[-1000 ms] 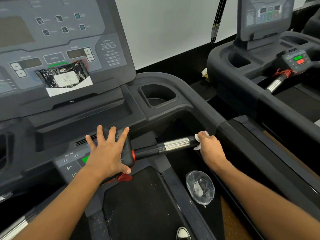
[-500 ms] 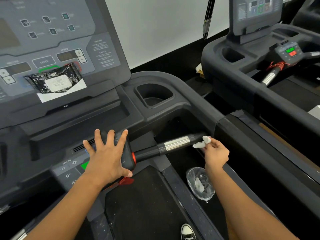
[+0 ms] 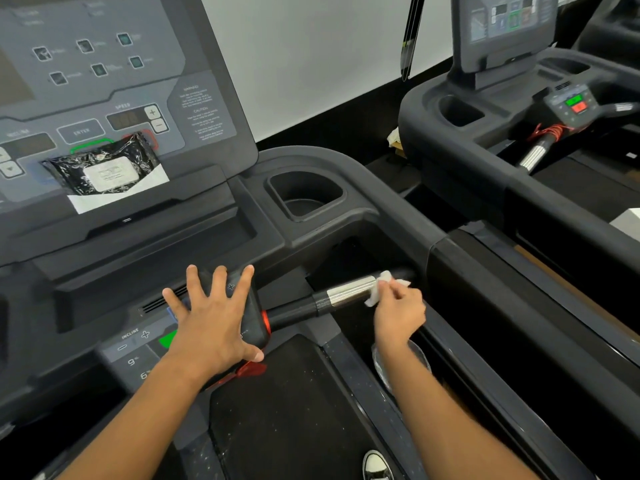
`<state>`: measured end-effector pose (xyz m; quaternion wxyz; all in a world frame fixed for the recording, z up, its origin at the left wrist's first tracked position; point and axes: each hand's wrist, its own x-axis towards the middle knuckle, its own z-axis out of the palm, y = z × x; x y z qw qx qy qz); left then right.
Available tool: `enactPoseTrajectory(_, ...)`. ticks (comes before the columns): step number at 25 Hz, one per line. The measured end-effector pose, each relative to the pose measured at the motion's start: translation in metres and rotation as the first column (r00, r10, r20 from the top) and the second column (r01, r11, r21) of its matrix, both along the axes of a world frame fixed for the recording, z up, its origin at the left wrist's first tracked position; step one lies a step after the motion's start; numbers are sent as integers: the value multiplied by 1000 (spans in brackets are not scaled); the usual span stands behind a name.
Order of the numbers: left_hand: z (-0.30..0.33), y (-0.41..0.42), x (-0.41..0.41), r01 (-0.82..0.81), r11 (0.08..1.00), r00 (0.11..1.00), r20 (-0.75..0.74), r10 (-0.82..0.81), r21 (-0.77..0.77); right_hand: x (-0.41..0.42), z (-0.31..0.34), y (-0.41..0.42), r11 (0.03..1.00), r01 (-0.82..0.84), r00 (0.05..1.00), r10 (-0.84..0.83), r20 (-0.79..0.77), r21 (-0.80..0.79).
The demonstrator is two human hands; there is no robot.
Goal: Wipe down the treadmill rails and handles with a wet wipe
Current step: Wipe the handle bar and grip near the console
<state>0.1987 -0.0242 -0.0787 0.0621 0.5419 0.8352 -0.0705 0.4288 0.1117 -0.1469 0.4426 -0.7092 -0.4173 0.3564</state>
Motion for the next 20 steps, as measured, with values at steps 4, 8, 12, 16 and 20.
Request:
enactPoseTrajectory(4,1,1,0,1,1000,1000,-1,-1,-12,-50,1,-70,878,-453,891,443,98,153)
enactPoseTrajectory(8,4,0,1,7,1000,1000,3,-7,-14,-45,2,-74,630,-721,693,645,322,288)
enactPoseTrajectory(12,7,0,3,6,1000,1000,17,-5,-26,-6,20,2,684,-715,655,585,478,144)
enactPoseTrajectory(16,8,2,4,6,1000,999,37,-5,-29,-48,27,-28,387,-922,284,668,688,4)
enactPoseTrajectory(20,8,1,4,1,1000,1000,29,0,-28,-74,23,-50,144,-987,53,696,716,-66)
